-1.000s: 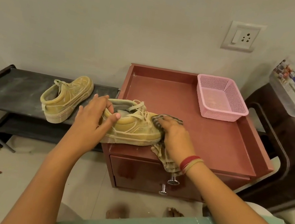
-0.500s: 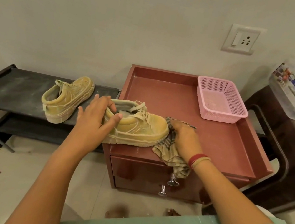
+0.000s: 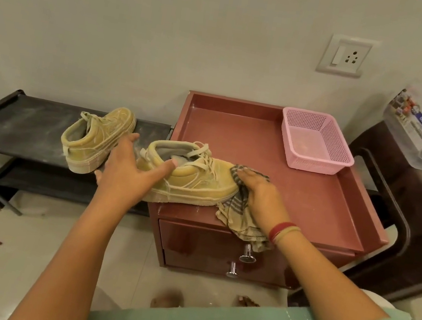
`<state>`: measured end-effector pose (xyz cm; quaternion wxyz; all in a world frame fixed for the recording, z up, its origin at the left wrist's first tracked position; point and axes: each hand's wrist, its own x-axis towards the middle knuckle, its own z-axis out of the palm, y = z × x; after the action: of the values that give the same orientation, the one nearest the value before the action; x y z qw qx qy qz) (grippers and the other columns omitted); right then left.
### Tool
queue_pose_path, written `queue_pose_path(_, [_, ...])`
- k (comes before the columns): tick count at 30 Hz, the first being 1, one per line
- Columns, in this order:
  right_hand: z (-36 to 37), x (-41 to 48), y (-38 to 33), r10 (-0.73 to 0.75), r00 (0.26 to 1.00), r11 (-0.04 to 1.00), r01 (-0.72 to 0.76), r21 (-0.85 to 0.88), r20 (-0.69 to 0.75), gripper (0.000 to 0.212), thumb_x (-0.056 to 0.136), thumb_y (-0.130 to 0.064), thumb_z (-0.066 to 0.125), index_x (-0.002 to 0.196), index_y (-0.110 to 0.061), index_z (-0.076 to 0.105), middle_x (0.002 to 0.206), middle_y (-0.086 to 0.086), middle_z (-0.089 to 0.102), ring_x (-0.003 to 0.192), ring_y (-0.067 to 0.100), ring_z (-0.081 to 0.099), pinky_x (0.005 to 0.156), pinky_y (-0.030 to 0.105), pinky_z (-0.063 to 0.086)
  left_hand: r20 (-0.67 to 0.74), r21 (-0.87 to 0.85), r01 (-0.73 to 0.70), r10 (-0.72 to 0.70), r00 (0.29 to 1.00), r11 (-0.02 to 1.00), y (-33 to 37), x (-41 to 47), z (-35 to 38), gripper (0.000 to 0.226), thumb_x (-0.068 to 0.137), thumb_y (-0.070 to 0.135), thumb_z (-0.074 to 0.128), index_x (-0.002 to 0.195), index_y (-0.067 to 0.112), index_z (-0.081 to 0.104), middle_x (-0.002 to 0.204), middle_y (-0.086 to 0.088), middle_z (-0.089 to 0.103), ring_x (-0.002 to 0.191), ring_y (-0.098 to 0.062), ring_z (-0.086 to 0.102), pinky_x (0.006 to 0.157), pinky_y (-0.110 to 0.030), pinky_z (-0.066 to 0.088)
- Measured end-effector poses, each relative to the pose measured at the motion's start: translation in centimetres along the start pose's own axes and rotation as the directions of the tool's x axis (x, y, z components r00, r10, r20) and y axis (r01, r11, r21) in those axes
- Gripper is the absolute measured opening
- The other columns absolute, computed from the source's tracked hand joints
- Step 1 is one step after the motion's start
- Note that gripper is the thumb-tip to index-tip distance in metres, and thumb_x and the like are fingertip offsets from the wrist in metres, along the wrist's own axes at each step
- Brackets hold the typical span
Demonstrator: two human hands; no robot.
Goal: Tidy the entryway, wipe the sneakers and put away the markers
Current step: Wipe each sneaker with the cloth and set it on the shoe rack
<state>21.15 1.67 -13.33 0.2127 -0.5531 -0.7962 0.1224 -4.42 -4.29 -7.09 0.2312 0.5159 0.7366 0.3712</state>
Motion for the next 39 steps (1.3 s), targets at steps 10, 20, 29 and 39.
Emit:
queue_pose_path(10, [0.2, -0.2, -0.2, -0.059, 0.998, 0.998, 0.059, 0.035, 0.004, 0.050, 0.086, 0.007, 0.044, 0.128, -0.017, 0.056, 0.137, 0.004, 0.051, 0.127, 0.020, 0.048, 0.109, 0.024, 0.029, 0.005, 0.080, 0.034, -0.034, 0.999, 0.996, 0.6, -0.5, 0.1, 0.097, 0.053, 0.084, 0.051, 0.135, 0.034, 0.035, 0.144, 0.003, 0.039, 0.133, -0.023, 0.037, 0.106, -0.062, 0.028])
queue_pose_path(20, [0.4, -0.1, -0.2, -0.093, 0.995, 0.995, 0.094, -0.033, 0.026, 0.052, 0.087, 0.006, 0.042, 0.131, -0.020, 0.053, 0.141, 0.003, 0.047, 0.127, 0.022, 0.046, 0.108, 0.029, 0.033, 0.087, -0.013, 0.226, -0.224, 0.971, 0.974, 1.1, -0.5, 0.2, 0.095, 0.069, 0.069, 0.066, 0.142, 0.023, 0.029, 0.140, -0.007, 0.044, 0.121, -0.029, 0.047, 0.087, -0.038, 0.042])
queue_pose_path(29, [-1.6, 1.1, -0.4, 0.201, 0.952, 0.932, -0.115, 0.343, -0.229, 0.046, 0.087, 0.010, 0.044, 0.122, -0.014, 0.061, 0.124, -0.002, 0.059, 0.116, 0.012, 0.052, 0.090, -0.003, 0.030, 0.063, 0.073, 0.297, -0.302, 0.951, 0.952, 0.6, -0.4, 0.3, 0.105, 0.056, 0.085, 0.057, 0.138, 0.025, 0.031, 0.137, -0.010, 0.047, 0.121, -0.035, 0.047, 0.096, -0.051, 0.042])
queue_pose_path(39, [1.2, 1.1, -0.6, 0.033, 0.991, 0.982, -0.008, 0.191, -0.129, 0.047, 0.087, 0.005, 0.045, 0.130, -0.011, 0.054, 0.127, 0.011, 0.059, 0.117, 0.025, 0.055, 0.103, 0.025, 0.036, 0.065, 0.049, 0.308, -0.310, 0.948, 0.950, 0.7, -0.3, 0.2, 0.113, 0.047, 0.085, 0.060, 0.139, 0.027, 0.029, 0.138, -0.009, 0.045, 0.121, -0.035, 0.047, 0.099, -0.054, 0.041])
